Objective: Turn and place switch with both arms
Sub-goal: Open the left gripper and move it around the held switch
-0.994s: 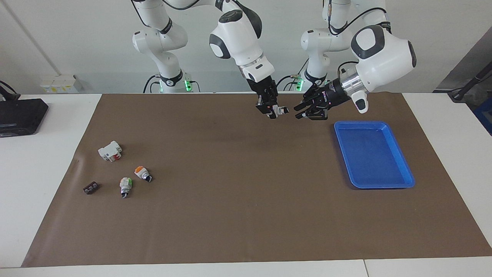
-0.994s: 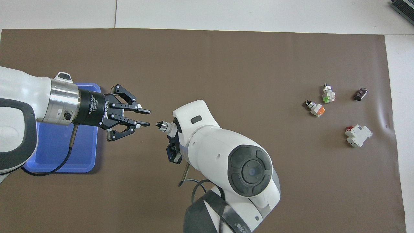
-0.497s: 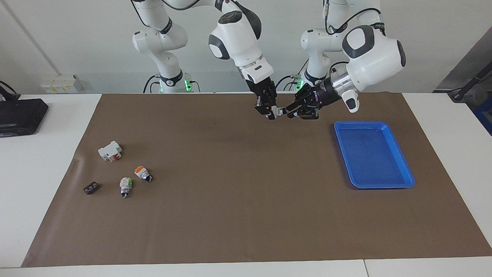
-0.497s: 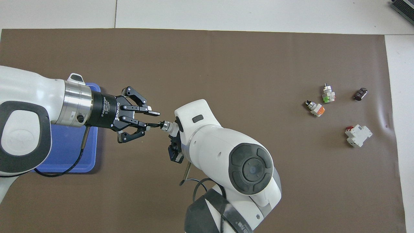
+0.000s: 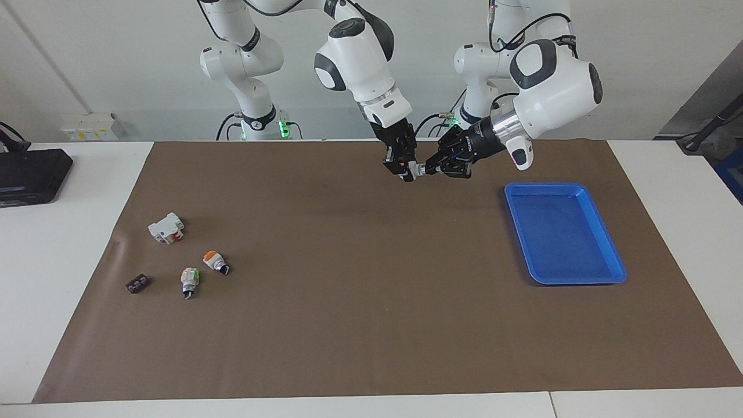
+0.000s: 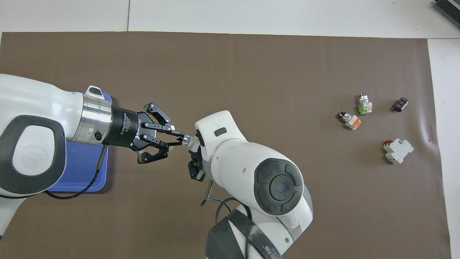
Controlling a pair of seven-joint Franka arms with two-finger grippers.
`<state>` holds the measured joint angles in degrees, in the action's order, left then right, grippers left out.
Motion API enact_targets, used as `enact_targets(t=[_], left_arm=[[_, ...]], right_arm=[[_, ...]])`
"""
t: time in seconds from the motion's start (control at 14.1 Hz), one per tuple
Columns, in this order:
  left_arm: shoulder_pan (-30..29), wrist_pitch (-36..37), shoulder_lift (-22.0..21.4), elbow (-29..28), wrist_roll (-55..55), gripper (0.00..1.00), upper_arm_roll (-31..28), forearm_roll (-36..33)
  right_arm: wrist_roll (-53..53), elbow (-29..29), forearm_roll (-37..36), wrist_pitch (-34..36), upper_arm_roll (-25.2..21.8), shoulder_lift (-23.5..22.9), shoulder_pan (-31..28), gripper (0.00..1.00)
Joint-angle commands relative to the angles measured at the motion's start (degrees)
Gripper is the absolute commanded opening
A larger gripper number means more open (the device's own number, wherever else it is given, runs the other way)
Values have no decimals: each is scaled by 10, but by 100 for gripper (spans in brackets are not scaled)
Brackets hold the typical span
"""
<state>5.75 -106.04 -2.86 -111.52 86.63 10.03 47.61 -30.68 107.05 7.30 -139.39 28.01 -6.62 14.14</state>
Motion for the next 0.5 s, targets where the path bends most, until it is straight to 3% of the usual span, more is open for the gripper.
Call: enact_targets(t=[0.0,0.14,0.43], left_arm=[[17,5,-10,-15,12,15,-3,5],[17,5,-10,-16,11,1,-3,6],[18,4,-10,-17,10,0,-3,3]], right_arm=[[12,-10,-7,-10,6,-5,3,0],[12,-10,-7,-10,6,-5,3,0],[12,-10,-7,-10,6,-5,3,0]])
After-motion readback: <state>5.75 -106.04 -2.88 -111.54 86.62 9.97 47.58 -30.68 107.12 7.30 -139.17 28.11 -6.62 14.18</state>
